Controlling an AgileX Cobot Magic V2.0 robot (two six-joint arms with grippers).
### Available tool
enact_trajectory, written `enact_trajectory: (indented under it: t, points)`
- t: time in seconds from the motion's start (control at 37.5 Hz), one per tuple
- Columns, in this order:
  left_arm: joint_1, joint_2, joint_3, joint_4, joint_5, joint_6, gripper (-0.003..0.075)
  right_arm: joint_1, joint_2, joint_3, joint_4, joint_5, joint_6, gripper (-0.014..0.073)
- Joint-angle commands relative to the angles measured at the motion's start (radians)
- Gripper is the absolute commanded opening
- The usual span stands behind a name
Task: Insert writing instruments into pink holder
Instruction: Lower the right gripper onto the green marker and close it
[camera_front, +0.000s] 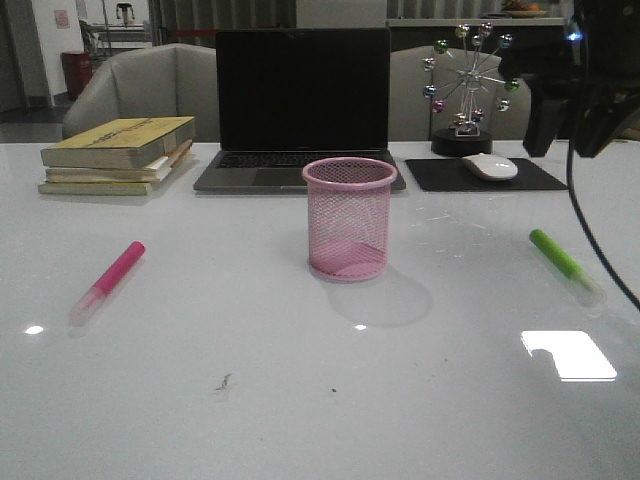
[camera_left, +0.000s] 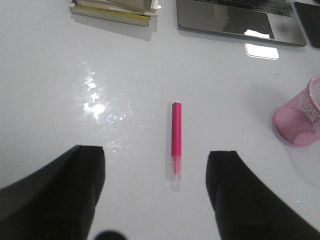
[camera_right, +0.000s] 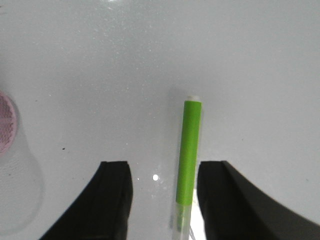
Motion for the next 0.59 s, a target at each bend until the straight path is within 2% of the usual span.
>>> enact_trajectory:
  t: [0.0, 0.21, 0.56]
  points:
    - [-0.008, -0.009, -0.039, -0.026, -0.063, -0.005, 0.0498, -0.014, 0.033, -0.087, 0.000, 0.007, 0.003, 0.0428]
    - [-0.008, -0.009, -0.039, -0.027, -0.061, -0.005, 0.0498, -0.059, 0.144, -0.130, -0.002, 0.028, 0.003, 0.0428]
    - [-0.008, -0.009, -0.039, -0.044, -0.061, -0.005, 0.0498, -0.063, 0.216, -0.131, -0.002, -0.012, 0.003, 0.0427]
